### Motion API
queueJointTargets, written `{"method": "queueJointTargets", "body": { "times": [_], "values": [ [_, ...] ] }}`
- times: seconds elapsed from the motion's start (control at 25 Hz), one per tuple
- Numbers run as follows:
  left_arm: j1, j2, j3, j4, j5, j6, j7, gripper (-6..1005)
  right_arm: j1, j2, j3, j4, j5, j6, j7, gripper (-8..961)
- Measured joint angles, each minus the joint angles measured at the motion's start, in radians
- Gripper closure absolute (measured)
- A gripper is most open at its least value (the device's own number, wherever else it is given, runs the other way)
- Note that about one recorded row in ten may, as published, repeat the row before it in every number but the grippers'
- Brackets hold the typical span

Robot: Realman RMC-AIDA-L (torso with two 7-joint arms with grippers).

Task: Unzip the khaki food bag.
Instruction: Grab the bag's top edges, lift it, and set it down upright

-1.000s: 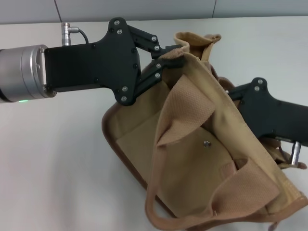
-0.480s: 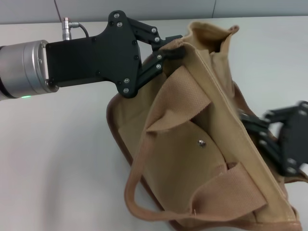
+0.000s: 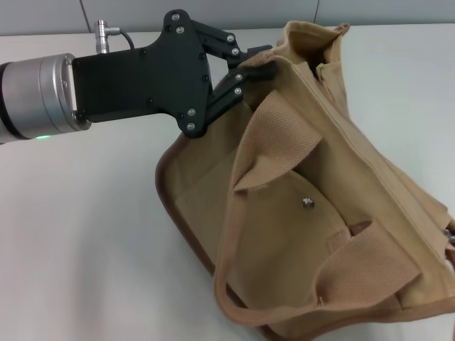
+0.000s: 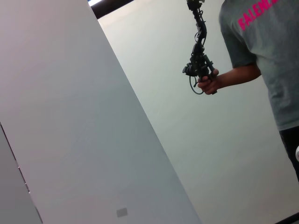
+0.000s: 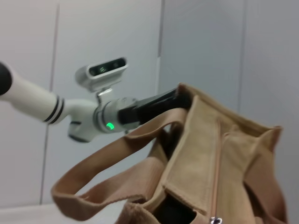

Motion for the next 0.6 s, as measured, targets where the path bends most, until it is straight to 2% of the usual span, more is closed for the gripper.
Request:
{"method": "queueJointTargets", "body": {
  "times": [0.12,0.28,0.32,0.36,0.48,0.6],
  "values": [
    [-0.004,0.000,0.001,-0.008,0.000,-0.007,0.000,884,0.023,-0.003,0.094,0.076,-0.007,-0.039,0.030,891],
    [-0.003,0.000,0.002,-0.009,0.000,-0.010,0.000,879,0.029,-0.004,0.156,0.089,-0.048,-0.034,0.077,879],
    [-0.003,0.000,0.002,-0.011,0.000,-0.010,0.000,878,0.031,-0.004,0.219,0.087,-0.096,-0.032,0.080,876],
    [-0.003,0.000,0.002,-0.011,0.000,-0.010,0.000,877,0.031,-0.004,0.219,0.087,-0.096,-0.032,0.080,874],
    [-0.003,0.000,0.002,-0.012,0.000,-0.010,0.000,874,0.044,-0.009,0.316,0.083,-0.174,-0.032,0.080,865],
    [-0.003,0.000,0.002,-0.013,0.000,-0.010,0.000,870,0.070,-0.019,0.359,0.083,-0.265,-0.032,0.081,651]
  ]
}}
